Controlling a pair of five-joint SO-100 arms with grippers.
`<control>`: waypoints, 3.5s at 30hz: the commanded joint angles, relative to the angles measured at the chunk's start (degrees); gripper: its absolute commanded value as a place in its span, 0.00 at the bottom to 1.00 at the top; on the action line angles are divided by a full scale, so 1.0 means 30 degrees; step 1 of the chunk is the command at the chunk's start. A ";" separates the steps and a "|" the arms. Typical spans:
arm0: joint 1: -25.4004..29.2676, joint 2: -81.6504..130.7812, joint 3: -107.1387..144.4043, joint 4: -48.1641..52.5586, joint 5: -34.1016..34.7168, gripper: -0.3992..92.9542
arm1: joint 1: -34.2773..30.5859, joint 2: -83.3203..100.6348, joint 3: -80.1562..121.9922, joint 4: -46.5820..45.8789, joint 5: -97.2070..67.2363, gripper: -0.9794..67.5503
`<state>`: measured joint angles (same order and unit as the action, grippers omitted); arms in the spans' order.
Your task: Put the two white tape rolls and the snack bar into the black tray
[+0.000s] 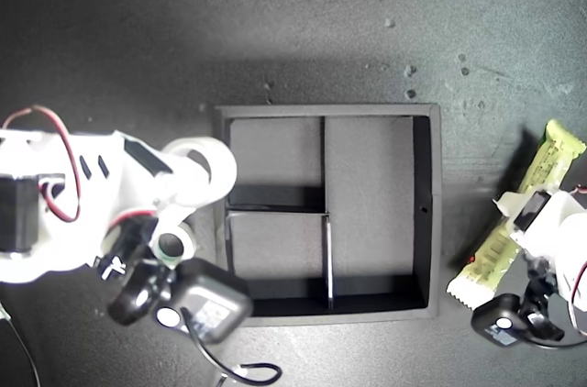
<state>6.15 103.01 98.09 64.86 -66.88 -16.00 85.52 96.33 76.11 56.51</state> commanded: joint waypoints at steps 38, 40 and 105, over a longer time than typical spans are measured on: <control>0.0059 -0.7236 -0.8408 0.1201 0.0352 0.01 | 0.1318 -1.2305 -2.7012 0.1494 -1.8926 0.09; 0.0000 -0.7734 -0.9258 0.1377 0.0586 0.01 | 0.1172 -1.2305 -2.6279 0.0879 -1.8779 0.09; 0.1172 -0.4863 -1.6406 1.3389 -0.4482 0.15 | 0.4453 -0.2373 -2.2734 0.9023 -0.4746 0.28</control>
<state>7.03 80.42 45.44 104.15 -75.32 -4.13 69.17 20.30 102.92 56.43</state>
